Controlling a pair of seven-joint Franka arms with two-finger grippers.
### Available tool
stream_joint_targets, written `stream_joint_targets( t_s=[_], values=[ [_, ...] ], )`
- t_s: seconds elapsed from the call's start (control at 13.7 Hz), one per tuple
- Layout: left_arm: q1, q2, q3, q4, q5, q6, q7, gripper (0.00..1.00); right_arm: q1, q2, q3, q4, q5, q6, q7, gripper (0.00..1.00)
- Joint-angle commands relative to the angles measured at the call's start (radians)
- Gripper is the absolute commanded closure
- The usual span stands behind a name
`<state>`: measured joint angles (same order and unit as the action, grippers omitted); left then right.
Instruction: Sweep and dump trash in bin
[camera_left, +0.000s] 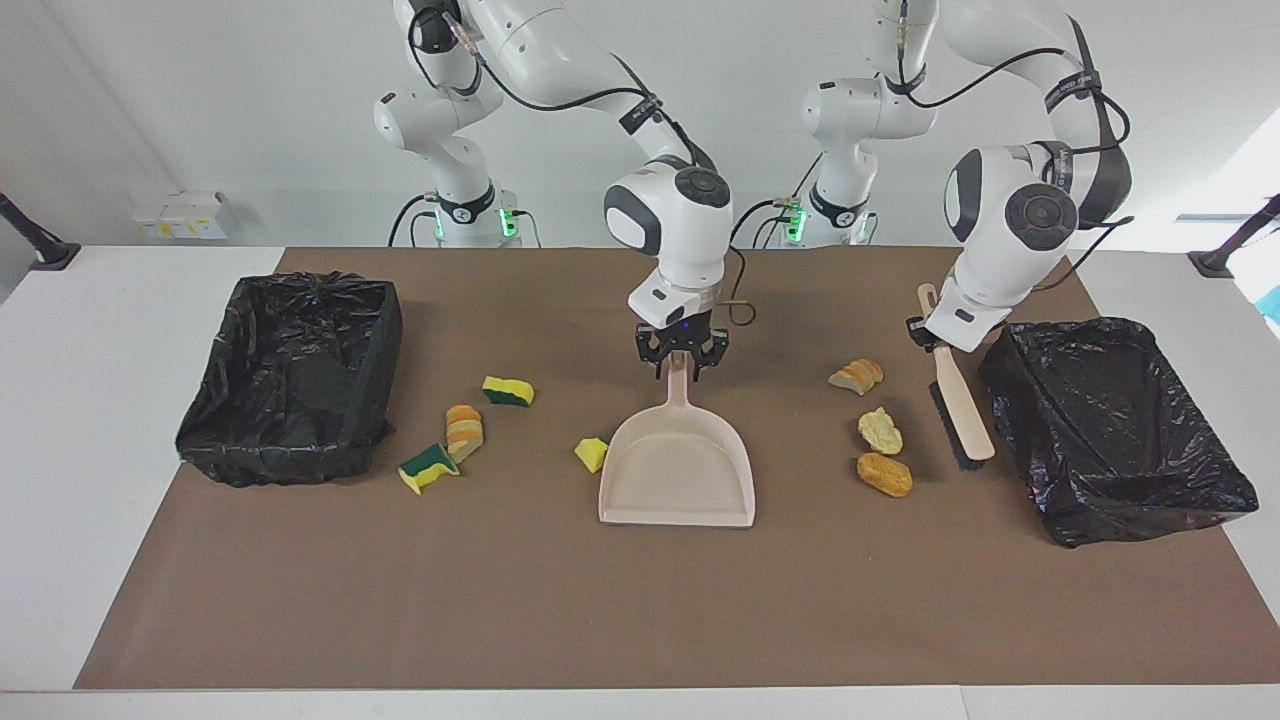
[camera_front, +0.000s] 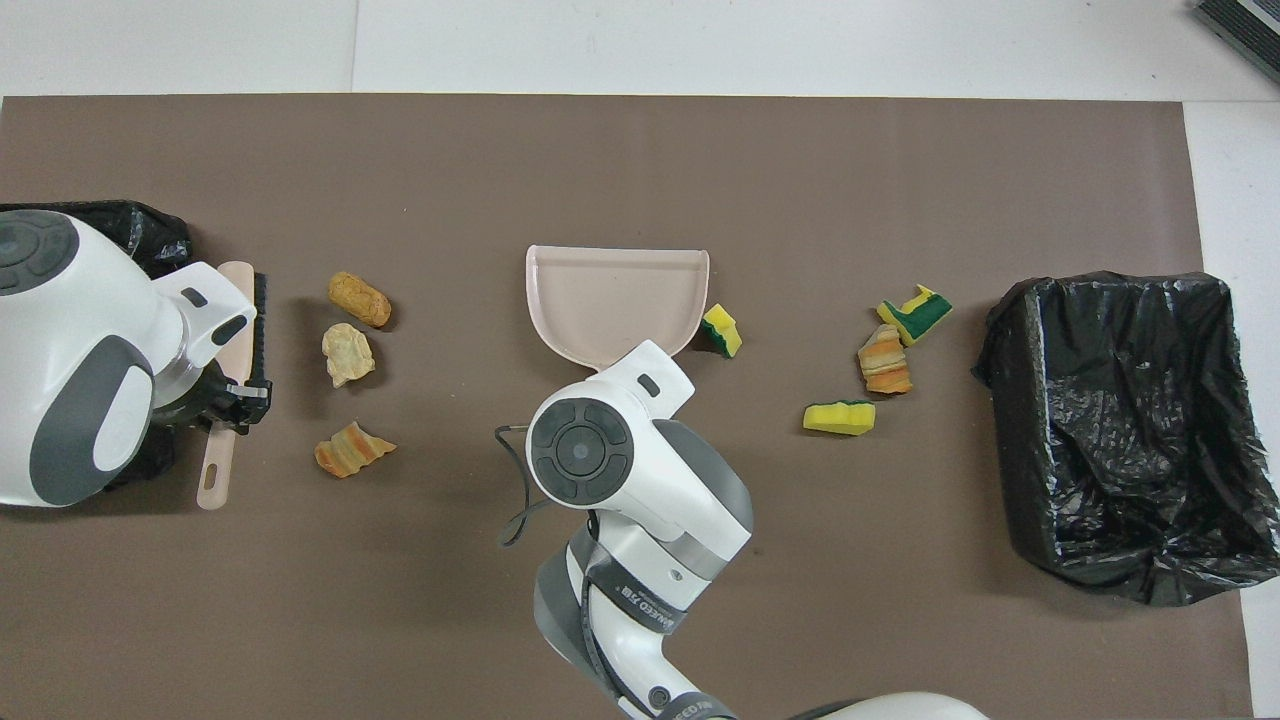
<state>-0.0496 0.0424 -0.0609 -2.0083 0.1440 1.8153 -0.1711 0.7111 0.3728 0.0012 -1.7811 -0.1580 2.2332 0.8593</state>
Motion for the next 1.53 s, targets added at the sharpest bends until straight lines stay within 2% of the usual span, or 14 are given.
stream_joint_targets(
  t_s=[0.0,0.22,0.29,0.51,0.73,1.17,1.46],
  values=[
    [-0.009,-0.018,0.006,-0.02,-0.009,0.022,-0.013,1.0,-0.012,-0.035,0.008,-0.023,-0.023,-0.024,-0.029,1.0],
    [0.0,-0.018,0.006,-0.03,-0.017,0.027,-0.036,1.0,-0.033,-0.072,0.008,-0.023,-0.012,-0.064,-0.122,1.0],
    [0.007,-0.021,0.006,-0.046,-0.059,0.045,-0.101,1.0,-0.048,-0.096,0.008,-0.023,-0.002,-0.093,-0.182,1.0],
    [0.005,-0.03,0.006,-0.113,-0.08,0.11,-0.125,1.0,-0.113,-0.153,0.008,-0.023,0.006,-0.179,-0.446,1.0],
    [-0.01,-0.071,0.004,-0.196,-0.08,0.148,-0.102,1.0,-0.176,-0.169,0.008,-0.024,0.043,-0.231,-0.742,1.0],
    [-0.159,-0.084,0.003,-0.239,-0.119,0.15,-0.149,1.0,-0.231,-0.17,0.008,-0.044,0.055,-0.237,-1.289,1.0],
    [-0.223,-0.082,0.006,-0.208,-0.149,0.121,-0.249,1.0,-0.242,-0.186,0.008,-0.078,0.057,-0.244,-1.626,1.0]
  ],
)
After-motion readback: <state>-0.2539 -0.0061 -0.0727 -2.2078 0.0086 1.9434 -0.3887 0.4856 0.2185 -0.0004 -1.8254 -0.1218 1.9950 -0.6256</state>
